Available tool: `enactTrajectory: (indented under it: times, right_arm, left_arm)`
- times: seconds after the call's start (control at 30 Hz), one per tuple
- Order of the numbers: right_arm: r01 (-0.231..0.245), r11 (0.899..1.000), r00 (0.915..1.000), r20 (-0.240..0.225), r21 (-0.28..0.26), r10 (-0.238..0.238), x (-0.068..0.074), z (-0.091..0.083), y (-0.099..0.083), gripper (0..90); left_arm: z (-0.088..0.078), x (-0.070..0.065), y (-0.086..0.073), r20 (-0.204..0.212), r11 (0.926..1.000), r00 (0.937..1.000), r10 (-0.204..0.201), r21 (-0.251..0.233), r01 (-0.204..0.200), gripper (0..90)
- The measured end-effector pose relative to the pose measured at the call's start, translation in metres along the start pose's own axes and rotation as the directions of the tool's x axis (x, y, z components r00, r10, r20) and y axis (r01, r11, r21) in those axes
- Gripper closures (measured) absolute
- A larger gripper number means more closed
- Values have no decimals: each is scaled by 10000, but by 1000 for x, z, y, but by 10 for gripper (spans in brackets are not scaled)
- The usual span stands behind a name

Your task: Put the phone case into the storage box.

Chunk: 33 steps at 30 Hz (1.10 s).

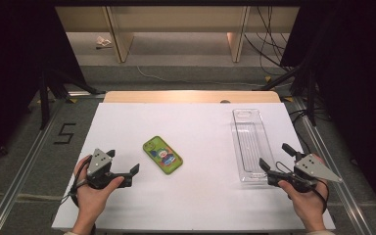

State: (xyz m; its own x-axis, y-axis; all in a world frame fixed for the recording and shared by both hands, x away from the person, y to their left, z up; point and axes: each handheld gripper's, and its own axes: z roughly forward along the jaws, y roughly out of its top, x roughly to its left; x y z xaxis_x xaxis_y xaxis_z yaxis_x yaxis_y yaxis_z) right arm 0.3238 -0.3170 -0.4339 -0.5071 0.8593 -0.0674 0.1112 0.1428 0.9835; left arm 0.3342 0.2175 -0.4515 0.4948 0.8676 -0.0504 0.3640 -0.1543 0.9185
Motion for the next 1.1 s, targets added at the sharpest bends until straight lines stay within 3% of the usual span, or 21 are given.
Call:
enactTrajectory:
  times: [0.17,0.23,0.27,0.37,0.4,0.43,0.47,0.5,0.53,0.67,0.9,1.1]
  right_arm:
    - [21,10000,10000,-12,-35,-21,0,-1,1,81]
    - [-1,10000,10000,-6,-12,1,1,0,1,81]
    - [15,10000,10000,-23,21,-15,1,0,1,81]
    - [50,10000,10000,-7,-14,-50,2,1,1,84]
    - [50,10000,10000,-7,-14,-50,2,1,1,84]
    - [93,10000,10000,7,-29,-93,2,2,2,84]
    - [93,10000,10000,7,-29,-93,2,2,2,84]
    - [96,9999,10000,-1,-48,-96,3,2,3,85]
    - [96,9999,10000,-1,-48,-96,3,2,3,85]
    - [104,9999,9999,8,-62,-104,3,1,4,85]
    - [112,9999,9999,12,-58,-112,3,1,5,85]
    - [94,9999,9999,56,-37,-93,2,1,4,85]
  left_arm:
    - [0,0,0,-24,10000,10000,-89,15,89,5]
    - [1,-1,0,-46,9999,9999,-159,62,159,68]
    - [2,-2,0,-63,9998,9998,-162,76,163,123]
    - [6,-7,6,-263,9998,9995,-190,5,191,427]
    - [9,-9,9,-296,9998,9993,-210,-47,208,427]
    - [12,-12,11,-260,9998,9995,-173,-29,172,628]
    - [16,-16,14,-170,9999,9998,-112,15,112,628]
    - [24,-24,17,-99,9998,9999,14,221,-12,759]
    - [24,-24,17,-99,9998,9999,14,221,-12,813]
    - [44,-39,24,216,9970,9995,220,740,-235,898]
    - [85,-51,37,531,9892,9985,115,1453,-191,900]
    - [118,-65,45,852,9715,9960,275,2325,-467,900]
